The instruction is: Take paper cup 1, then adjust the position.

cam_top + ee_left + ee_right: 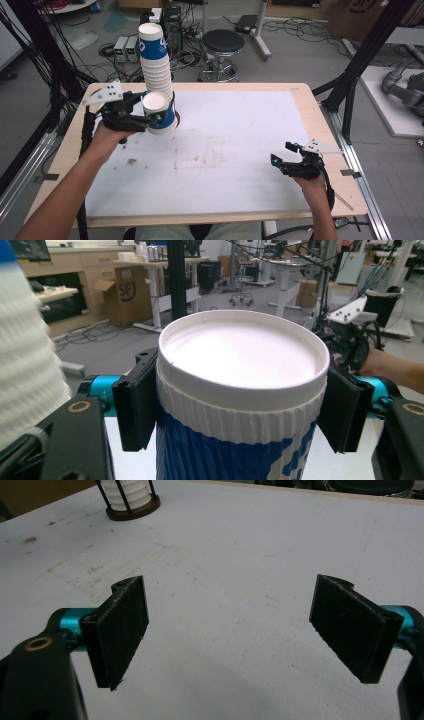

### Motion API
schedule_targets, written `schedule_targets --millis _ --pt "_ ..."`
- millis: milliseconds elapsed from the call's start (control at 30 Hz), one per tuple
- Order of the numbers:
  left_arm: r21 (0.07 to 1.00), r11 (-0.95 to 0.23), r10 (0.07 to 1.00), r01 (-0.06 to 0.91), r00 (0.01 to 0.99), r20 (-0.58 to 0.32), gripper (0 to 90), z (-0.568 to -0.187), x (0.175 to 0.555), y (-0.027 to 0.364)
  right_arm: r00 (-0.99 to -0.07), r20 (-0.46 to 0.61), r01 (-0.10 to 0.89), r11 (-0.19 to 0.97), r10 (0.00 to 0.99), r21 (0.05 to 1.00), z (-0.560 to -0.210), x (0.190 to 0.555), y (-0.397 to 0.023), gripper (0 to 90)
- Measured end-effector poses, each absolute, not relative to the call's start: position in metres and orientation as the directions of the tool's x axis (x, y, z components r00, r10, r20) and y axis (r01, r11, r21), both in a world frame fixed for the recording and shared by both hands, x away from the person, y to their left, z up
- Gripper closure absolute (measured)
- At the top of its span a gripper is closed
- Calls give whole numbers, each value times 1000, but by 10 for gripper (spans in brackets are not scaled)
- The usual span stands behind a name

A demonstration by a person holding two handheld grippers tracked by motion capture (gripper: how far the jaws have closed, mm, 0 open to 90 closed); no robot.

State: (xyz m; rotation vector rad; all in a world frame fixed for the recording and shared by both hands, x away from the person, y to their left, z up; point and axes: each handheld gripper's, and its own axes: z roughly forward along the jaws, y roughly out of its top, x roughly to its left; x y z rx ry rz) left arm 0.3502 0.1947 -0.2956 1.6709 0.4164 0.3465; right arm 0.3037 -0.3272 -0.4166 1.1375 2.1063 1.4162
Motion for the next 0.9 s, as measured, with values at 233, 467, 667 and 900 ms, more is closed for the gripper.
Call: schedule_targets --millis 233,467,667,900 --pt "987 -122 448 102 893 -37 286 -326 347 185 -629 118 404 194 768 894 -418 306 -324 162" --pt "983 -131 421 127 905 -61 286 -347 347 175 -657 110 394 216 746 893 -418 310 -317 161" --pt "986 -117 417 120 907 -61 286 -350 343 171 -668 126 396 207 733 894 -418 311 -313 161" --pt "985 -111 394 135 916 -81 286 -357 345 165 -697 125 383 220 706 897 -416 307 -307 161"
